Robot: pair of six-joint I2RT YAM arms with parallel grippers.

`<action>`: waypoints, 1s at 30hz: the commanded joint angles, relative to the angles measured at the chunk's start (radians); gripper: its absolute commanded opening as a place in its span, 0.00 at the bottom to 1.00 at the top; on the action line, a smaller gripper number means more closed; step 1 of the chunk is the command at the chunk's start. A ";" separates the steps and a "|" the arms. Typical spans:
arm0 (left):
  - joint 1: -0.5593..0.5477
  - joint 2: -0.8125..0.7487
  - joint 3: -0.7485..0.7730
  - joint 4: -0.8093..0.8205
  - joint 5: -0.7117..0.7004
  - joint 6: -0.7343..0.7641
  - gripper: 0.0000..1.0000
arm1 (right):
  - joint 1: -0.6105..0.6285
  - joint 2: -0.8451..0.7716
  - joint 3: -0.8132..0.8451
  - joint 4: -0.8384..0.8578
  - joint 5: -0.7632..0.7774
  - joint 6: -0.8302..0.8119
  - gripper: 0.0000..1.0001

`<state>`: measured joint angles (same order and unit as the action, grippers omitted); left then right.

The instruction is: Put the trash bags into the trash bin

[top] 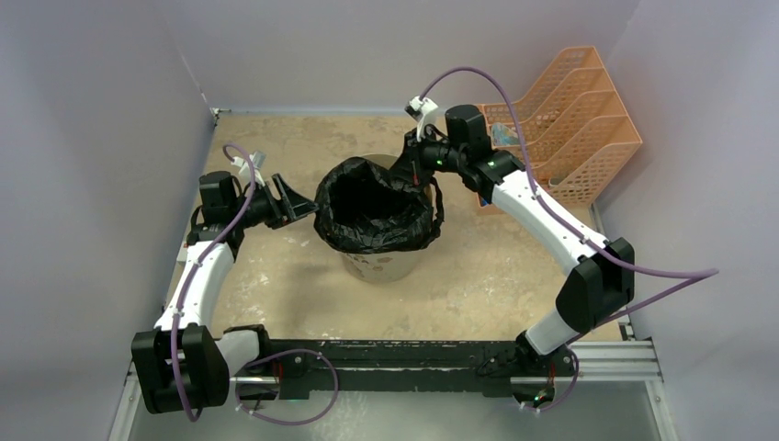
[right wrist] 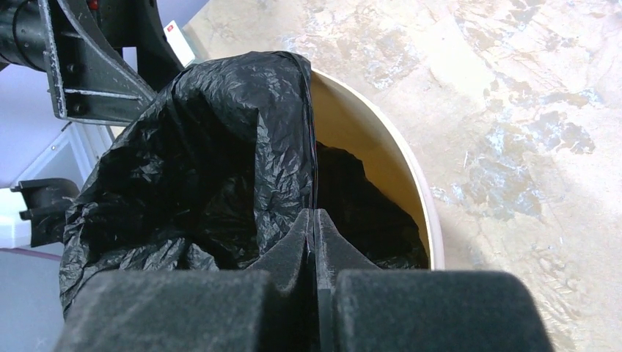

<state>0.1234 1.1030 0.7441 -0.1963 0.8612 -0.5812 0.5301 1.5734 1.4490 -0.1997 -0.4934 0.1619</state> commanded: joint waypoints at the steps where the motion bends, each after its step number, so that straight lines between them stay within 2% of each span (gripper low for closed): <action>1: 0.006 -0.015 0.032 0.039 0.033 0.023 0.65 | -0.002 -0.052 0.044 0.024 -0.008 0.031 0.00; 7: 0.007 -0.014 0.037 0.044 0.036 0.025 0.63 | -0.005 -0.105 0.009 0.139 0.177 0.117 0.00; 11: 0.007 -0.013 0.050 0.047 0.037 0.025 0.63 | -0.015 -0.108 0.014 0.151 0.290 0.147 0.00; 23: 0.007 0.010 0.055 0.097 0.073 0.014 0.59 | -0.022 -0.011 0.018 0.141 0.396 0.160 0.00; 30: 0.007 0.040 0.047 0.122 0.084 0.010 0.60 | -0.025 0.008 0.005 0.119 0.384 0.154 0.00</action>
<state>0.1234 1.1275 0.7616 -0.1375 0.9131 -0.5823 0.5095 1.5955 1.4487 -0.1043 -0.1326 0.3134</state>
